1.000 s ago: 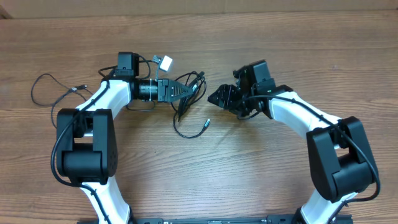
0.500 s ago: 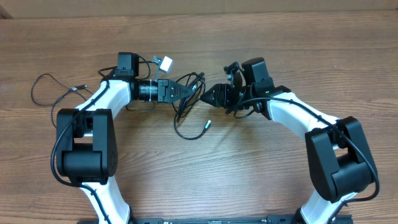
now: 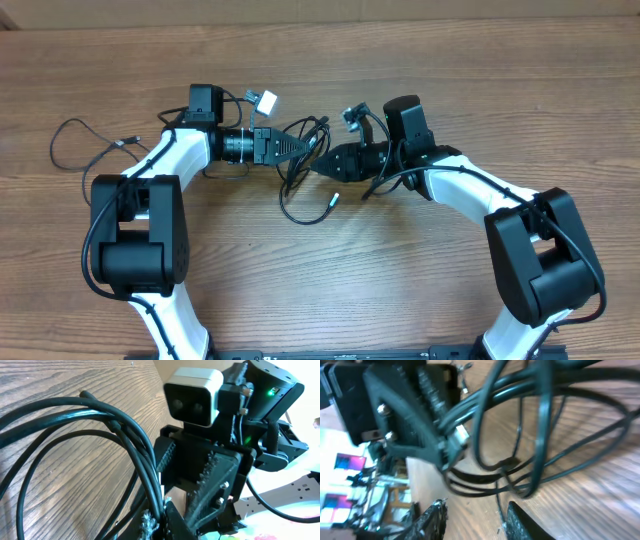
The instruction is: Untangle cables
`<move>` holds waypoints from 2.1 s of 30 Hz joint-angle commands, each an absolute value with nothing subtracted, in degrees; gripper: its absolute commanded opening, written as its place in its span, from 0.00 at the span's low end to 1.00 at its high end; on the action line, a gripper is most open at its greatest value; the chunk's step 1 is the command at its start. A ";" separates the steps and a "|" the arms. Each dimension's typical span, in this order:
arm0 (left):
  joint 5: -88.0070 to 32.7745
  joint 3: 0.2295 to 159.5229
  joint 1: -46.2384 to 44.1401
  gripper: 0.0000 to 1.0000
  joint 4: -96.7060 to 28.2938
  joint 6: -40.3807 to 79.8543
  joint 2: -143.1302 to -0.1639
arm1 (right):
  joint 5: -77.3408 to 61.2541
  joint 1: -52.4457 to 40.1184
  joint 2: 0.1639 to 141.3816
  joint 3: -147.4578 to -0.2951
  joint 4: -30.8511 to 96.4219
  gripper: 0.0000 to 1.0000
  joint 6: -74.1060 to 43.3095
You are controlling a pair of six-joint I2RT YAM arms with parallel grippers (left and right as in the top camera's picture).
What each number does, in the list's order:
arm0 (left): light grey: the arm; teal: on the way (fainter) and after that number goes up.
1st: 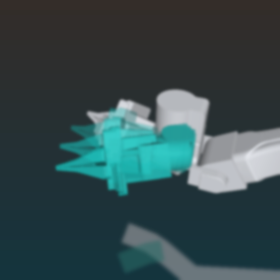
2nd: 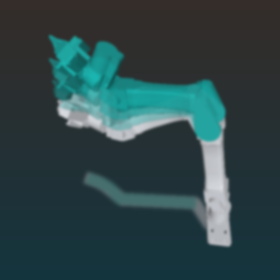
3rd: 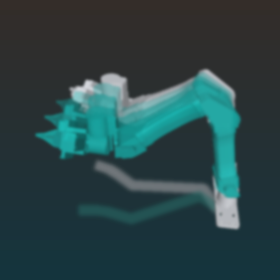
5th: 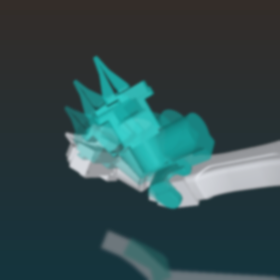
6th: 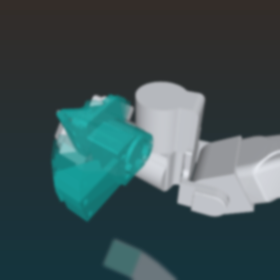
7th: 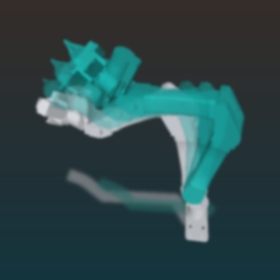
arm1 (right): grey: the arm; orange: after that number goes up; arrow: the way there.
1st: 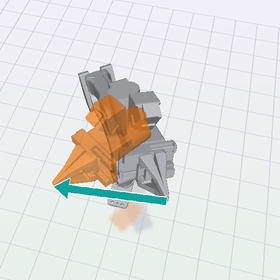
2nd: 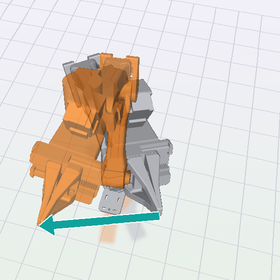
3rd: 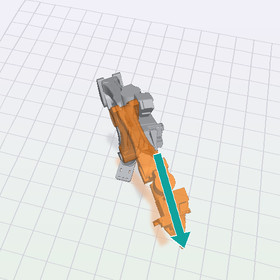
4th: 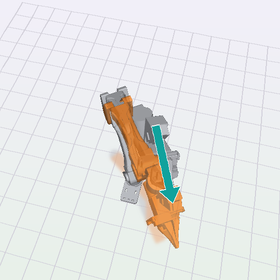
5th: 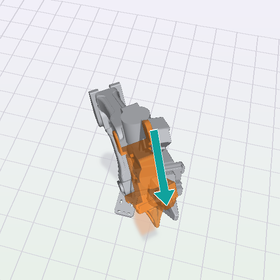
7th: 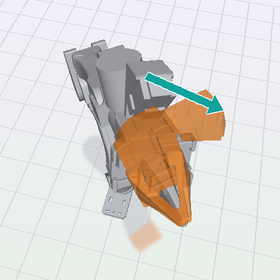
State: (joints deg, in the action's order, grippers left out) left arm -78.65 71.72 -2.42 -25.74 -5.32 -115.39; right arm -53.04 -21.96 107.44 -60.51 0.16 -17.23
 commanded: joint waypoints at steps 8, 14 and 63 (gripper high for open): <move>-89.97 72.77 -0.71 0.10 -25.69 -5.52 -113.45 | -53.93 -22.13 107.50 -60.01 -8.08 0.27 -14.94; -90.63 72.77 -0.75 0.09 -25.56 -5.10 -113.45 | -52.95 -22.33 107.50 -60.01 -10.74 0.26 -14.94; -74.32 72.75 -3.42 0.08 -26.89 -8.12 -113.45 | -60.88 -8.54 107.48 -60.01 4.71 0.04 -34.06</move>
